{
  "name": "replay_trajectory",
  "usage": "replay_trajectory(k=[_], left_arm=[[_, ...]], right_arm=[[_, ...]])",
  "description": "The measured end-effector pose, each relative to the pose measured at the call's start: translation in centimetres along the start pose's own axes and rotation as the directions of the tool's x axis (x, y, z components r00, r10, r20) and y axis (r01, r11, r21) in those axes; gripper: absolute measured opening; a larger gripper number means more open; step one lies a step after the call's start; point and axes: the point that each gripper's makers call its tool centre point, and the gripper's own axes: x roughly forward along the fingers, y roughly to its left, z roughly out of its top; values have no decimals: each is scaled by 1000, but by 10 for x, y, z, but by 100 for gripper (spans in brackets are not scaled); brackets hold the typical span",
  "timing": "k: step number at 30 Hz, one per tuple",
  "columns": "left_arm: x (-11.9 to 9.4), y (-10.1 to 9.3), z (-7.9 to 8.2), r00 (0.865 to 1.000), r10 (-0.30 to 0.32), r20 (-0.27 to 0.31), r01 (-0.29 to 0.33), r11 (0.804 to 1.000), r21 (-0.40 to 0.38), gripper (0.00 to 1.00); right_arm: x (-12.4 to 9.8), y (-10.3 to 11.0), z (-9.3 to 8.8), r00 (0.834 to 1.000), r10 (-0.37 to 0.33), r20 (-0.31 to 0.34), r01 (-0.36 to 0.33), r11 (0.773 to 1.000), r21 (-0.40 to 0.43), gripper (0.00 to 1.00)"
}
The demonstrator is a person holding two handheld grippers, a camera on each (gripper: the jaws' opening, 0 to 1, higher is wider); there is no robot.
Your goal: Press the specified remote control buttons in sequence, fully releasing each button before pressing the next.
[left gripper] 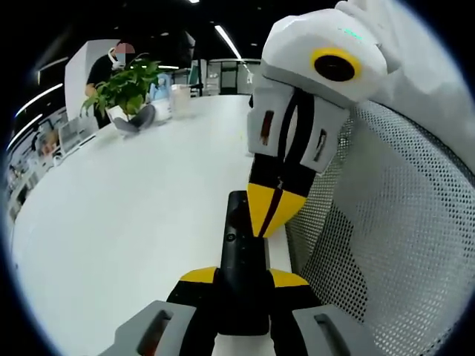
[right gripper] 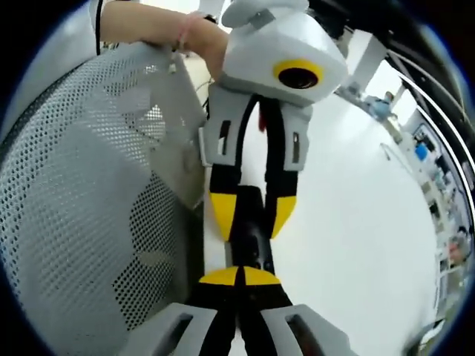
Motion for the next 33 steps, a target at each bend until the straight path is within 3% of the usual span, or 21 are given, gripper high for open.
replay_trajectory(k=[3,7,26,33], left_arm=[[0,0,0,1000,1,1,-1,1000,-1,24],[0,0,1,1000,0,2,0,1000,-2,24],[0,1,0,1000,1,-3,-1,1000,5,24],[1,2,0,1000,7,2,-7,1000,-7,24]], right_arm=[[-1,-9,0,999,-32,12,32,999,36,0],[1,-11,2,1000,-6,26,4,995,98,0],[7,-17,5,998,-39,-44,43,993,110,0],[4,-19,3,999,7,33,-14,978,208,0]])
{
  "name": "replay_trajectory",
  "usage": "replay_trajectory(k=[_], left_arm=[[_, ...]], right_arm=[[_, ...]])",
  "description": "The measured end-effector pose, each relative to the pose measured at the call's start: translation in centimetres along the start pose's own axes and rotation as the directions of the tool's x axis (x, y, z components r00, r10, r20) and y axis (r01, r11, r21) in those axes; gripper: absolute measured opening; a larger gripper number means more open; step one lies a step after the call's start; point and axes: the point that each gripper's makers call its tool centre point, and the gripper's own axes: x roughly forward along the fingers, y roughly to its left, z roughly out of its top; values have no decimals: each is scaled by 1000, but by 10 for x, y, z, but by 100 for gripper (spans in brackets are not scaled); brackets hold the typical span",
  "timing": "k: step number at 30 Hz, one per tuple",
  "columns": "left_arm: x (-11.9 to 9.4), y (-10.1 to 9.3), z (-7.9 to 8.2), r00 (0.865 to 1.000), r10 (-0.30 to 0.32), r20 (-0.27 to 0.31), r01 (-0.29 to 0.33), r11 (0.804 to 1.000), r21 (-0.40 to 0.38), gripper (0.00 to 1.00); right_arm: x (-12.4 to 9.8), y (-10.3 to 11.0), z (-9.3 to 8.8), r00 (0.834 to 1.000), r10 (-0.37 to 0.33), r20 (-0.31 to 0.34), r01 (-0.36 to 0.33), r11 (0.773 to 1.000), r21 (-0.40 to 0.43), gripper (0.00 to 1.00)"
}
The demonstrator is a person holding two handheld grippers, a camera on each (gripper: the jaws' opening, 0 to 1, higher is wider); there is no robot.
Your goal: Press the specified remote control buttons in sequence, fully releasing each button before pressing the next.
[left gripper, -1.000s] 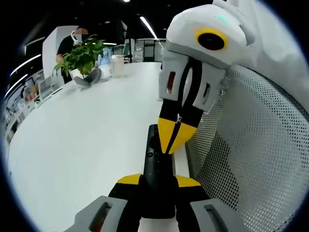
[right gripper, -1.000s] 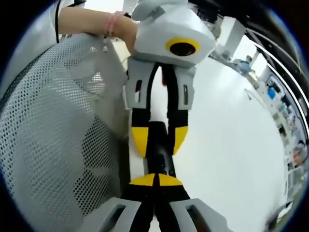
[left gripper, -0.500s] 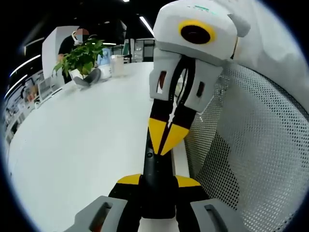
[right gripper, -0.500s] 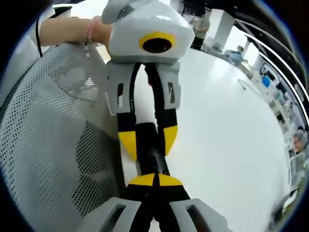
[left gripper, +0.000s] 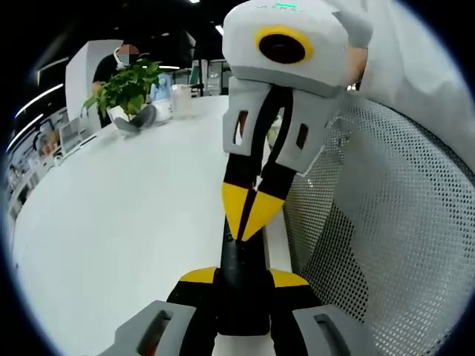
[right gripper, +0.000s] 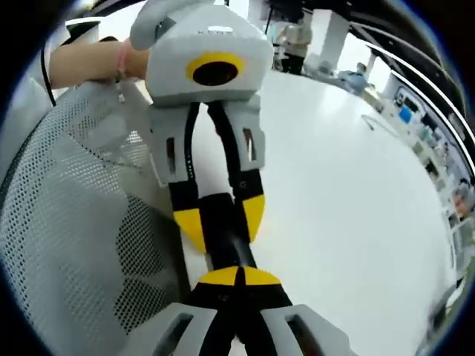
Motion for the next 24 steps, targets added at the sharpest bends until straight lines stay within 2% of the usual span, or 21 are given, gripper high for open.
replay_trajectory(k=[2,3,4,10,12,17,22,24], left_arm=[[0,0,0,1000,1,-1,-1,1000,-1,24],[0,0,0,1000,1,0,-1,1000,-2,24],[0,0,0,1000,0,1,0,1000,-2,24],[0,0,0,1000,0,2,0,1000,-1,24],[0,0,0,1000,1,2,-1,1000,-2,24],[0,0,0,1000,1,1,-1,1000,0,24],[0,0,0,1000,-2,2,2,1000,-1,24],[0,0,0,1000,-1,2,1,1000,-1,24]], right_arm=[[-1,-2,-1,1000,-6,-3,6,1000,3,0],[-3,-10,-7,998,-53,-37,52,998,-22,0],[-4,-12,-10,997,-62,-48,59,997,-53,0],[1,-5,0,999,33,7,-33,999,-8,0],[2,-6,0,999,34,-11,-35,999,-23,0],[3,-7,1,998,36,-45,-36,999,3,0],[5,-9,1,989,94,-116,-86,994,73,0],[8,-12,2,987,105,-124,-95,992,84,0]])
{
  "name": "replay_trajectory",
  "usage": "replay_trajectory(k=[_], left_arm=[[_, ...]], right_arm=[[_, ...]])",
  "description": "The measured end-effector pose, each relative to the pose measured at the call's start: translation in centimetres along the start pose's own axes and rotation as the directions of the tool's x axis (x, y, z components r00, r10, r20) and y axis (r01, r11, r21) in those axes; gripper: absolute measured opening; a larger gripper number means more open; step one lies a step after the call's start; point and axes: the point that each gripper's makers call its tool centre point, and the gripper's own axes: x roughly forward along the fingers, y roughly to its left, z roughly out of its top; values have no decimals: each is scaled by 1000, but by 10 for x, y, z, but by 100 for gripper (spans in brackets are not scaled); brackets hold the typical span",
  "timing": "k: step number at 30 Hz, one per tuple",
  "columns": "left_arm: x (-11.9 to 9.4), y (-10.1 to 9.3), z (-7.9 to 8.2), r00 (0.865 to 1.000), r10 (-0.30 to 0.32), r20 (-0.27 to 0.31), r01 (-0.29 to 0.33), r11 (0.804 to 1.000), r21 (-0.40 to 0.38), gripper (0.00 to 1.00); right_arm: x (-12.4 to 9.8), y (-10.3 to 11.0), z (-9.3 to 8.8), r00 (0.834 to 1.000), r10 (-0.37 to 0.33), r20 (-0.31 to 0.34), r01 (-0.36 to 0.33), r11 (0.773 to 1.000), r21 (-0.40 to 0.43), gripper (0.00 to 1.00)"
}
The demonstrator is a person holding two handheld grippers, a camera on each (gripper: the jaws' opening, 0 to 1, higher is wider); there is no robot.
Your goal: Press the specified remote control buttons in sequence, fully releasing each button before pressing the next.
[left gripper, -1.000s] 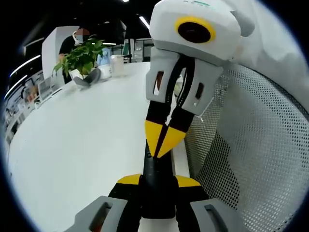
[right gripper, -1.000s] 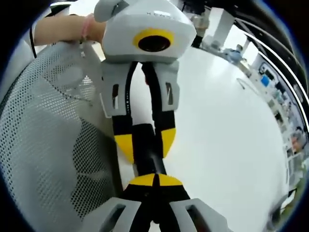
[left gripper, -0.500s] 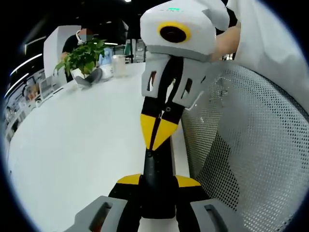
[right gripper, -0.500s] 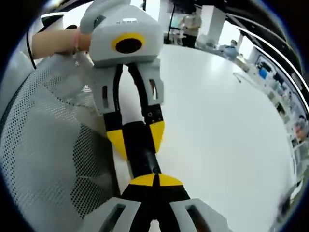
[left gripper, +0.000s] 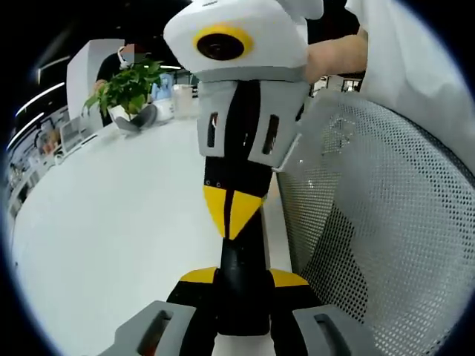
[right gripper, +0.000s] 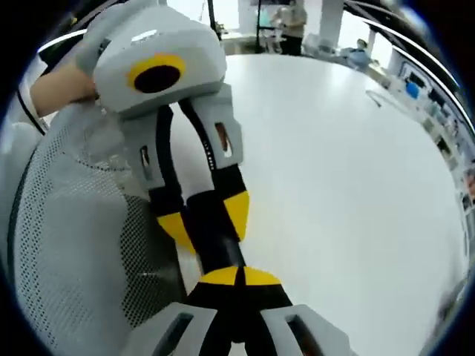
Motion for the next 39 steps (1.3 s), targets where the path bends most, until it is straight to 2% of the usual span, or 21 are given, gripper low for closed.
replay_trajectory(k=[6,12,14,16,20,23,28,30,39], left_arm=[[0,0,0,1000,3,-3,-3,1000,2,24],[0,0,0,1000,3,-2,-3,1000,1,24],[0,0,0,1000,4,-1,-4,1000,0,24],[0,0,0,1000,5,-1,-5,1000,-2,24],[0,0,0,1000,5,4,-5,1000,-8,25],[0,-3,0,1000,7,-4,-7,1000,28,25],[0,-1,0,1000,3,-1,-3,1000,6,25],[0,-1,0,1000,1,3,-1,1000,-1,26],[0,0,0,1000,-2,7,2,1000,-7,25]], right_arm=[[2,0,0,998,39,-49,-37,999,27,0],[2,0,-1,996,62,-66,-58,996,62,0],[1,0,-2,997,67,-44,-63,995,73,0],[0,0,-1,998,62,5,-62,992,110,0],[-1,1,-1,995,29,91,-37,996,80,0],[-2,3,-2,992,-5,129,-2,999,52,0],[-2,5,0,990,-45,133,49,998,-31,0],[-2,6,0,990,-47,130,52,998,-37,0],[-3,21,3,990,7,141,3,998,-66,0]])
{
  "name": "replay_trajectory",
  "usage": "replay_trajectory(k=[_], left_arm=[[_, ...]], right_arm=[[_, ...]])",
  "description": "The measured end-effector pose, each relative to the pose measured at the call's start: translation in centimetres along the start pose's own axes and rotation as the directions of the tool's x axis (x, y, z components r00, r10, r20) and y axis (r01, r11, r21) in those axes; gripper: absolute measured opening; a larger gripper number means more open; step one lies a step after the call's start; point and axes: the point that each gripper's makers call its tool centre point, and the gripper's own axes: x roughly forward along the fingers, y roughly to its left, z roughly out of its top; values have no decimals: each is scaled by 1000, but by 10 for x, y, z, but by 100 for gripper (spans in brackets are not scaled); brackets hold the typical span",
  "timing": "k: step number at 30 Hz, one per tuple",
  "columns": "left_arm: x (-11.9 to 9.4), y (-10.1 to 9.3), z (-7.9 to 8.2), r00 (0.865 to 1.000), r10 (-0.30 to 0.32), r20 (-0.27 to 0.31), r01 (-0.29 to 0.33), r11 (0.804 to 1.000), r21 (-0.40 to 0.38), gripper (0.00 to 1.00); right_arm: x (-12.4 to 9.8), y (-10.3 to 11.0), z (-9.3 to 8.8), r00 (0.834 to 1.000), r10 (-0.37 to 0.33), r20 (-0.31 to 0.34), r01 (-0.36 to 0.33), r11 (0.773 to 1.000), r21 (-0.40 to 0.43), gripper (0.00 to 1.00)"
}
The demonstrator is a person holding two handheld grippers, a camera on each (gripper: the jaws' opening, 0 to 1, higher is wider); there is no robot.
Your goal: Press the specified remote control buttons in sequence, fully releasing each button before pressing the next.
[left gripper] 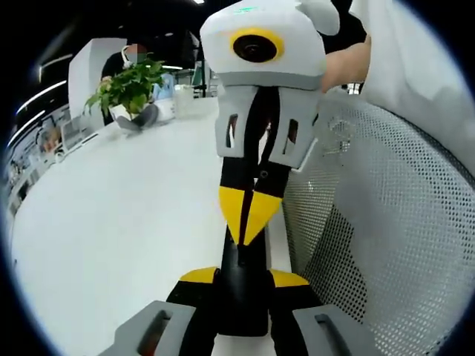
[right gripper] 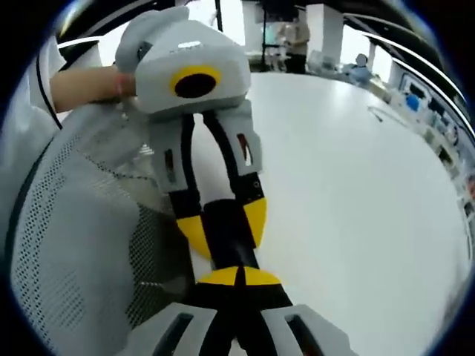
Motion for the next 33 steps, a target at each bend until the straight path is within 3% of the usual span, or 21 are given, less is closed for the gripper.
replay_trajectory(k=[4,9,16,20,25,29,33], left_arm=[[0,0,0,1000,-5,0,5,1000,13,24],[0,0,0,1000,-9,3,9,1000,11,24],[0,0,-1,1000,-14,12,14,1000,4,24],[0,0,0,1000,-17,17,17,1000,-5,24],[0,0,0,1000,-17,17,17,1000,-5,24],[0,0,0,1000,-15,17,15,1000,-4,24],[0,0,0,1000,-15,21,16,1000,-12,24]], right_arm=[[1,0,0,1000,1,-14,-2,998,-63,0],[3,1,0,997,-1,-76,-17,972,-234,0],[6,2,2,990,-15,-142,-35,939,-343,0],[7,2,2,988,-58,-143,0,925,-380,0],[7,1,1,989,-94,-112,45,923,-381,0],[5,0,3,995,-77,-56,58,958,-280,0],[4,1,3,996,-74,-45,60,962,-265,0]])
